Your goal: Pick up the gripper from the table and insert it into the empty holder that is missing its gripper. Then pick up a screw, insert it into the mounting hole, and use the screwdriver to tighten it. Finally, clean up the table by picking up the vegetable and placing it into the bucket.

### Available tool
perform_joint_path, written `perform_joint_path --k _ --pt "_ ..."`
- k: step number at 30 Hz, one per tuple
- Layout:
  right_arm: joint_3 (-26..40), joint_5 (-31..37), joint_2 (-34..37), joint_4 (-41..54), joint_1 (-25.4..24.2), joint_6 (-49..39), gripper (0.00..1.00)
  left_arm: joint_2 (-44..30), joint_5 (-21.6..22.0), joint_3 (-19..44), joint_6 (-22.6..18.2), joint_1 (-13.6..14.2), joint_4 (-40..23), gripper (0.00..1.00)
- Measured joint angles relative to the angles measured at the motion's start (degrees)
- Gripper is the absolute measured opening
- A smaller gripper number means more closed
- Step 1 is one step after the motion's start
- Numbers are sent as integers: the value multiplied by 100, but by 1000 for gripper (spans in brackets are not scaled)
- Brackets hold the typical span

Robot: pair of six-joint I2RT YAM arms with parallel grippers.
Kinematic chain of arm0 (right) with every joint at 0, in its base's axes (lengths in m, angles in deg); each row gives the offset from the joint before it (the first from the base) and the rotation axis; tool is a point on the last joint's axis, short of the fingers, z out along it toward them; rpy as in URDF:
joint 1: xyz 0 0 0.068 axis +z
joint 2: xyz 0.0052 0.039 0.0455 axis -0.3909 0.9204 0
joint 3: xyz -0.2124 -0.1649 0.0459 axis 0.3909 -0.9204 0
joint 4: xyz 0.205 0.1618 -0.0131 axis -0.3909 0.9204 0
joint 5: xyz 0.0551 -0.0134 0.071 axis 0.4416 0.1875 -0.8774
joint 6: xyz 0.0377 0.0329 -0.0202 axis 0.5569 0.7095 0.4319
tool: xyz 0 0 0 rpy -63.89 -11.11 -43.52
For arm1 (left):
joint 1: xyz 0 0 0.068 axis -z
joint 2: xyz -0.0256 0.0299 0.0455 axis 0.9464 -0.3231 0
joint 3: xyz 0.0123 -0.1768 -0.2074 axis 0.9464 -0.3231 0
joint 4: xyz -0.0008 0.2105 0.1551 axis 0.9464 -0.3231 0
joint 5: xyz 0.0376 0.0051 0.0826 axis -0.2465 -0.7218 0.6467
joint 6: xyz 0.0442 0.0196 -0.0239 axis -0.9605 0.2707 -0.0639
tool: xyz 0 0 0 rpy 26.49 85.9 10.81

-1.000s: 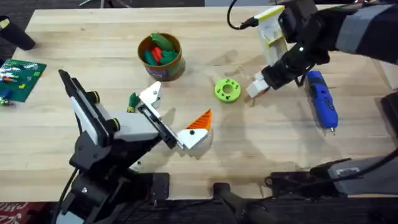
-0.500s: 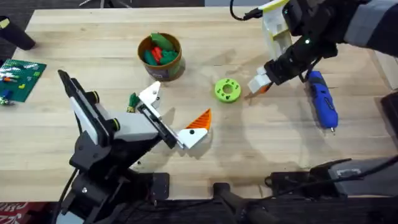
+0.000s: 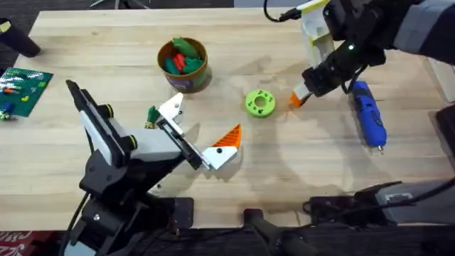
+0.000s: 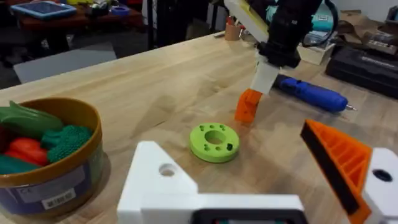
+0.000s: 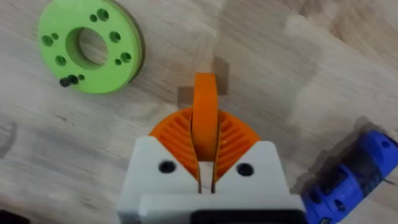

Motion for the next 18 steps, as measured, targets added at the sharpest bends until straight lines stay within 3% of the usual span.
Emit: perform_joint_path --k 3,12,18 --pt "7 2 0 -23 0 -8 19 0 26 0 0 0 0 991" --pt "307 -10 0 342 0 -6 18 0 46 0 0 0 -2 991" --pt "1458 -339 -15 1149 0 -6 18 0 52 0 0 0 -2 991"
